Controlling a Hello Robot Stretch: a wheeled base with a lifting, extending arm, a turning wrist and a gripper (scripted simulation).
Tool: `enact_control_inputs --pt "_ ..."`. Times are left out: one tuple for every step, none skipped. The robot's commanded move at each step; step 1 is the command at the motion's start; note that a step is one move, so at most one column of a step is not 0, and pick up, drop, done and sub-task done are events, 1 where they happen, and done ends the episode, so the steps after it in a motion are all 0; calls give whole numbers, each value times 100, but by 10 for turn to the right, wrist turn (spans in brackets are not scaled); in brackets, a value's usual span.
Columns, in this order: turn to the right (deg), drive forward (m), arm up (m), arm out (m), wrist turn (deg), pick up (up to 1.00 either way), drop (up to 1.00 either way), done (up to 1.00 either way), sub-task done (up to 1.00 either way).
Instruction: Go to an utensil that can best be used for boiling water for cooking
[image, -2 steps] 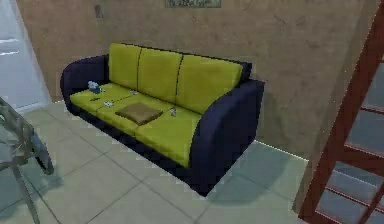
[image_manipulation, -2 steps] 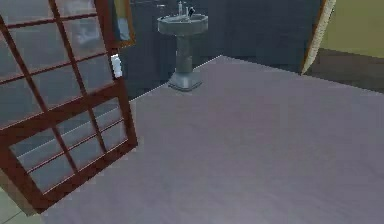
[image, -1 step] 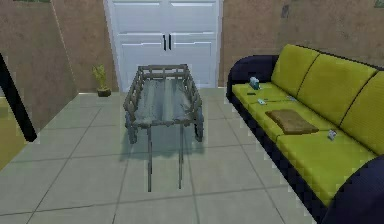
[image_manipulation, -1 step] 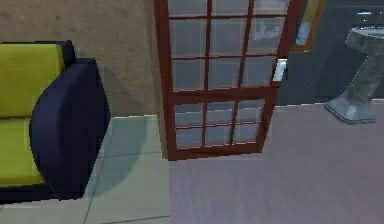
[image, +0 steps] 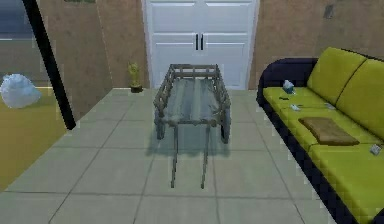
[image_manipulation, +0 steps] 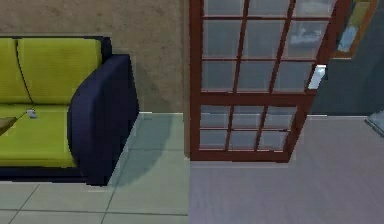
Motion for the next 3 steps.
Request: enact_control_inputs --pt "0 20 0 0 0 0 0 0 0" --pt "-450 0 0 0 0 0 0 0 0" --pt "-180 0 0 0 0 0 0 0 0"
